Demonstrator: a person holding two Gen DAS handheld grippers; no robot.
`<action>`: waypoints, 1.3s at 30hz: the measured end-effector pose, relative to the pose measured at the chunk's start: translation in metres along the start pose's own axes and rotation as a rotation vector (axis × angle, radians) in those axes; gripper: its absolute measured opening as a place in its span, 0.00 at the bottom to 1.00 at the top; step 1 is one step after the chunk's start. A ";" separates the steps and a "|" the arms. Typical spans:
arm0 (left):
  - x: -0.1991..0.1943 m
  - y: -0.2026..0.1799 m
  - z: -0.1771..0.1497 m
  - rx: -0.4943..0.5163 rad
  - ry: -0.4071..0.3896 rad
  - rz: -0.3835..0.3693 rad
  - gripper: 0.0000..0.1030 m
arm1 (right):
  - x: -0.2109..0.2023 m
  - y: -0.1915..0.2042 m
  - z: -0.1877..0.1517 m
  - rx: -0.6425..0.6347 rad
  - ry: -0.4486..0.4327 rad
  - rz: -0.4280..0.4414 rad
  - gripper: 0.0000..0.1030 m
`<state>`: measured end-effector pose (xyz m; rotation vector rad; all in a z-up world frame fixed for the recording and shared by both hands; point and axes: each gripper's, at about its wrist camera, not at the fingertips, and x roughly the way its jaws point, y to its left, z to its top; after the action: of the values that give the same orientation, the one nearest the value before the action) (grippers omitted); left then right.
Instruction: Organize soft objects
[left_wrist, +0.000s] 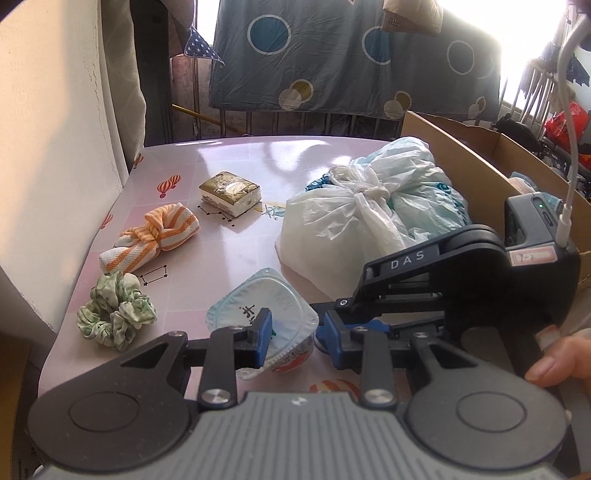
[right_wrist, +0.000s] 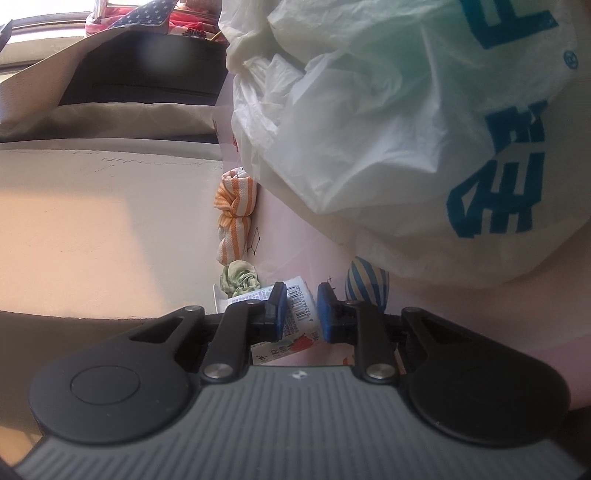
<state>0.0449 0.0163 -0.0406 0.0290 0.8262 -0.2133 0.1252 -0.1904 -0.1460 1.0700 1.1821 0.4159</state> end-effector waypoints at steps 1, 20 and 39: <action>0.000 -0.002 -0.001 0.006 -0.002 -0.004 0.31 | -0.002 -0.002 0.000 0.004 -0.002 -0.016 0.18; -0.006 0.005 -0.019 0.088 -0.028 0.062 0.69 | -0.055 -0.005 -0.004 -0.019 -0.130 0.104 0.29; 0.034 0.003 -0.008 0.073 -0.009 0.080 0.62 | 0.001 0.032 0.012 -0.147 -0.026 0.101 0.22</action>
<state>0.0620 0.0145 -0.0714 0.1297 0.8062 -0.1677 0.1445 -0.1804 -0.1197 1.0075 1.0608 0.5580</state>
